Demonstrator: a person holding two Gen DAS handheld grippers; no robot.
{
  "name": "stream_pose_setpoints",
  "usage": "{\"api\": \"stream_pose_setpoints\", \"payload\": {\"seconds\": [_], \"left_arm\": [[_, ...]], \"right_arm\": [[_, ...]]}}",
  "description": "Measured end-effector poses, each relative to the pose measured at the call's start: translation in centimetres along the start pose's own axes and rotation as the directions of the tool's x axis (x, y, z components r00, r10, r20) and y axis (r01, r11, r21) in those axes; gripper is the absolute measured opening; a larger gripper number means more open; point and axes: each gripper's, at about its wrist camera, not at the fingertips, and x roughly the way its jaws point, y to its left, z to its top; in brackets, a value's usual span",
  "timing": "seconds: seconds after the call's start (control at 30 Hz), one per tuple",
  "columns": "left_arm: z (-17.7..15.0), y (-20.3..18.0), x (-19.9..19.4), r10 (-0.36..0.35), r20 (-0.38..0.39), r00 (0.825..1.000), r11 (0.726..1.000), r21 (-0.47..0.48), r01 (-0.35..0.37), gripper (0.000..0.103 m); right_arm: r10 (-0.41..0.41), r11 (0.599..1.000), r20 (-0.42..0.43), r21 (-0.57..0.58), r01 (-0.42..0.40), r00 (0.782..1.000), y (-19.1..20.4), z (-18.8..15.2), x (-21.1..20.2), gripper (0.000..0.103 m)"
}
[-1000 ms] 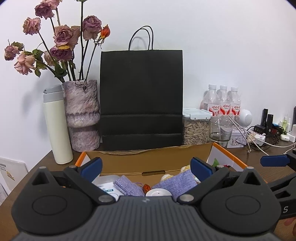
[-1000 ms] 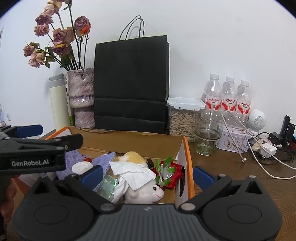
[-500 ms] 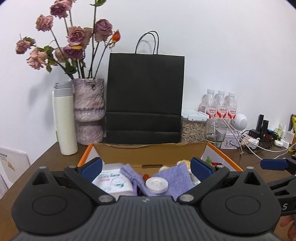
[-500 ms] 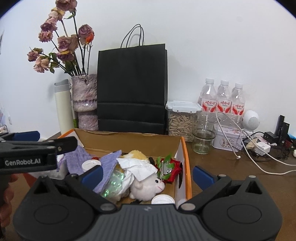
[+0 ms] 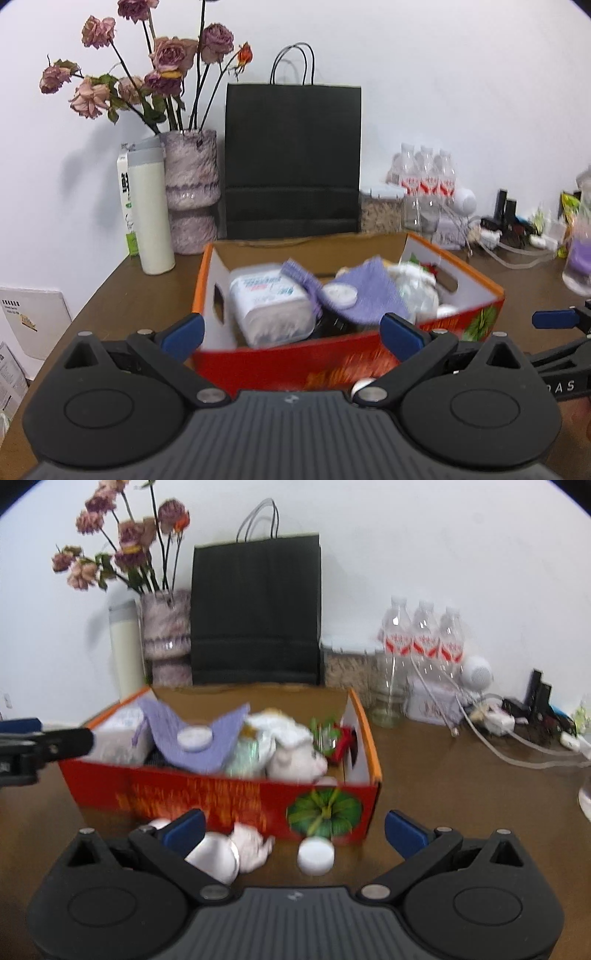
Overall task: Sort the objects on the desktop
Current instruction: 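Withdraw both tools from the box toward the remaining white caps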
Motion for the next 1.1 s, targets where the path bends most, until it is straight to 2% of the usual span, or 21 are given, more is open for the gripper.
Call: {"api": "stream_pose_setpoints", "payload": {"seconds": [0.2, 0.57, 0.87, 1.1], "left_arm": [[-1.2, 1.2, -0.4, -0.016, -0.044, 0.999, 0.999, 0.028, 0.018, 0.103], [-2.2, 0.6, 0.0, 0.012, -0.087, 0.996, 1.000, 0.016, -0.010, 0.103], [-2.2, -0.4, 0.5, 0.058, -0.095, 0.994, 0.998, -0.009, -0.059, 0.103], [-3.1, -1.1, 1.3, 0.072, -0.160, 0.984, 0.994, -0.067, -0.083, 0.103]], "right_arm": [[-0.024, 1.000, -0.057, 0.003, 0.025, 0.998, 0.9, -2.0, 0.5, 0.103], [0.000, 1.000, -0.082, -0.008, -0.001, 0.997, 0.3, -2.6, 0.8, 0.103], [0.059, 0.998, -0.097, -0.028, -0.062, 0.994, -0.5, -2.6, 1.2, 0.103], [0.093, 0.992, -0.116, -0.069, -0.102, 0.989, -1.0, -2.8, 1.0, 0.103]]}}
